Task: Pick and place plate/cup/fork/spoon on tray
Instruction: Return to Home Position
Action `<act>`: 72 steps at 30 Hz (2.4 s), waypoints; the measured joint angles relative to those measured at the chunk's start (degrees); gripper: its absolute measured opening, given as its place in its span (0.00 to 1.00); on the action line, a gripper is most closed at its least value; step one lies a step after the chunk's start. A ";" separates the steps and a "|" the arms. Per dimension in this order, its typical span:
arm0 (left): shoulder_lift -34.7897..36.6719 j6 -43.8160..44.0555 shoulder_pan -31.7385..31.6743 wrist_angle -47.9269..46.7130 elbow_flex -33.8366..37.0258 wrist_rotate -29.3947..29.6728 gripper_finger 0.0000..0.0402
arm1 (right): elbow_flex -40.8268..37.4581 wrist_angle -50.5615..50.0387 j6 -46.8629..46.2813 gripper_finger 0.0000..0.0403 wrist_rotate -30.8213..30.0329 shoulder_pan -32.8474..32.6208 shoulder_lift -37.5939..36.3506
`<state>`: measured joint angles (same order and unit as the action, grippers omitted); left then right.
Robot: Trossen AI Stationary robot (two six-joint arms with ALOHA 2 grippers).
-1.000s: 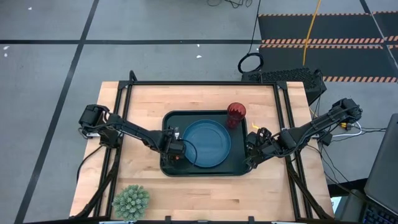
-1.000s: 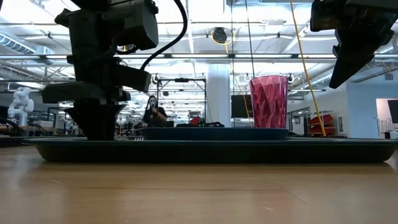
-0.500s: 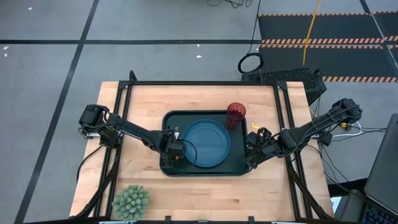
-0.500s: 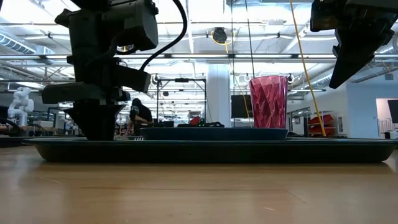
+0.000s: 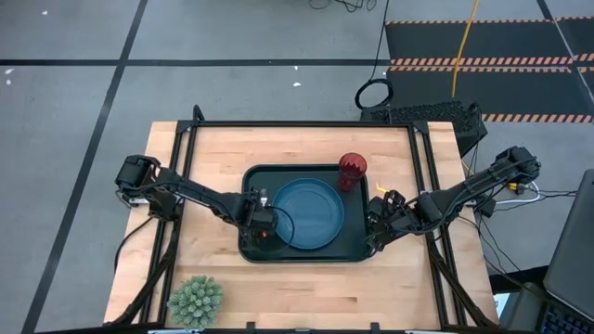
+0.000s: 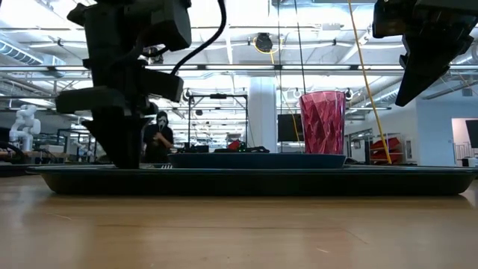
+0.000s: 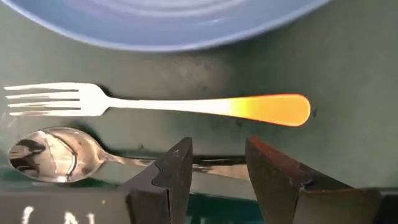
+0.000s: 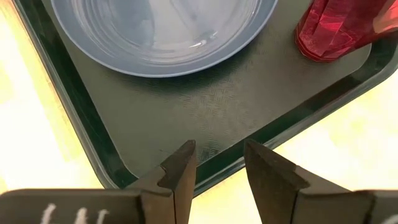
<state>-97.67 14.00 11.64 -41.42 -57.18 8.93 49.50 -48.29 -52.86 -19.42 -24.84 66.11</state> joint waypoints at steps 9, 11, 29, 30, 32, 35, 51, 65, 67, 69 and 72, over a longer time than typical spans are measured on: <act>0.33 0.02 0.00 -2.27 -0.41 0.13 0.38 | 0.00 -0.31 0.00 0.32 -0.02 -0.02 0.00; 1.01 0.02 0.00 -2.08 -0.40 0.16 0.38 | 0.00 -0.51 0.04 0.32 -0.04 -0.02 0.00; 26.42 -1.64 2.81 7.19 -0.16 18.70 0.38 | 0.00 -3.00 7.43 0.32 -15.65 -2.08 -10.56; 28.20 -2.56 3.32 8.66 0.60 19.99 0.38 | 0.00 -2.91 7.93 0.32 -17.64 -2.76 -11.81; 31.26 -4.47 3.97 13.85 2.93 21.17 0.38 | 0.00 -2.68 8.93 0.32 -21.68 -4.32 -14.27; 35.57 -7.54 4.43 22.04 8.48 21.01 0.38 | -1.51 1.79 12.79 0.32 -27.42 -6.21 -17.28; 51.14 -18.21 -7.35 54.78 30.07 0.39 0.38 | -23.39 49.85 52.08 0.32 -15.95 1.51 -37.76; 50.88 -17.47 -17.59 57.33 34.06 -10.39 0.38 | -39.77 63.75 49.29 0.32 -1.45 11.94 -45.13; 50.90 -16.29 -18.54 61.00 37.16 -10.28 0.38 | -43.21 69.82 49.48 0.32 0.34 12.70 -45.50; 50.86 -14.93 -19.69 64.93 40.38 -10.34 0.38 | -46.04 73.93 49.62 0.32 1.73 13.47 -46.00; 51.25 -13.48 -21.98 70.40 44.54 -12.48 0.38 | -48.37 75.79 48.74 0.32 2.56 14.63 -46.78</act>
<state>-46.42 0.52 -10.34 28.99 -12.64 -3.54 1.13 27.49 -4.12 -16.86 -10.21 19.33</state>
